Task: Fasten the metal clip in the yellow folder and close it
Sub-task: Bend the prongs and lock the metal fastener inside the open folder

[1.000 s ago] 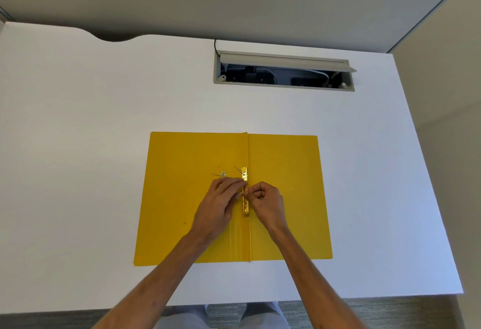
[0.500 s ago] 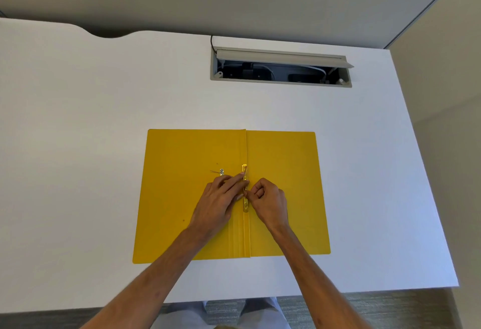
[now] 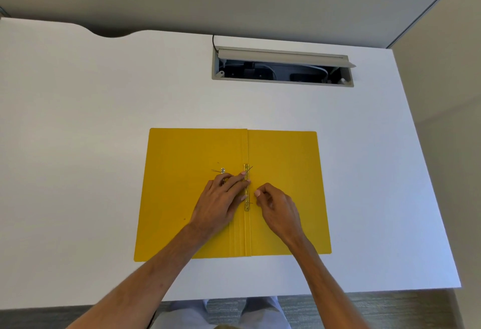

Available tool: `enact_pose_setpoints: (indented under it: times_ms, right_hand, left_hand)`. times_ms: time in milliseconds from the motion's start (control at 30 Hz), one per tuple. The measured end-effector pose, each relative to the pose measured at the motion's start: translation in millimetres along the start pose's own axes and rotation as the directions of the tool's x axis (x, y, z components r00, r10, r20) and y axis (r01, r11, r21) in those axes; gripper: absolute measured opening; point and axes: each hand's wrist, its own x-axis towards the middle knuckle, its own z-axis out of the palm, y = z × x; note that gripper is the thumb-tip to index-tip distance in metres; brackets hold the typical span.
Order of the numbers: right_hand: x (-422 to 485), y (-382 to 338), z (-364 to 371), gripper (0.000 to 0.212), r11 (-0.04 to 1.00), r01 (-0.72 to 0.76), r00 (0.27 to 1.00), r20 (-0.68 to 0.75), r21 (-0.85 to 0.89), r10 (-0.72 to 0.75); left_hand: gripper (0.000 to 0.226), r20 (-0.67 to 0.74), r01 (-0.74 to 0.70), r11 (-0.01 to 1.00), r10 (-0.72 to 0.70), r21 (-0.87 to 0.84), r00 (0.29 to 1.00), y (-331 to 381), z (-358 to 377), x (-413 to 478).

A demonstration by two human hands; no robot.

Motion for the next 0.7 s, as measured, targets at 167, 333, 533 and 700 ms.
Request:
enact_pose_setpoints:
  times_ms: [167,333,533,700]
  right_hand:
    - [-28,-10,7,0.031,0.974,0.152,0.983,-0.081,-0.167,-0.167]
    - [-36,-16,16,0.04,0.975,0.156,0.975,-0.135,-0.16,-0.178]
    - [-40,-10,26,0.008,0.983,0.067,0.957,-0.269,-0.17,-0.112]
    - [-48,-9,31,0.013,0.98,-0.009,0.944,-0.324,-0.201,-0.058]
  left_hand:
    - [0.047,0.026,0.005,1.0,-0.005,0.003,1.0,0,-3,0]
    - [0.051,0.044,0.002,1.0,-0.002,-0.003,0.999,1,-7,-1]
    - [0.046,0.005,0.034,0.999,-0.035,0.011,0.999,5,-5,0]
    - [0.045,0.028,0.062,0.998,-0.063,0.021,0.998,6,-6,2]
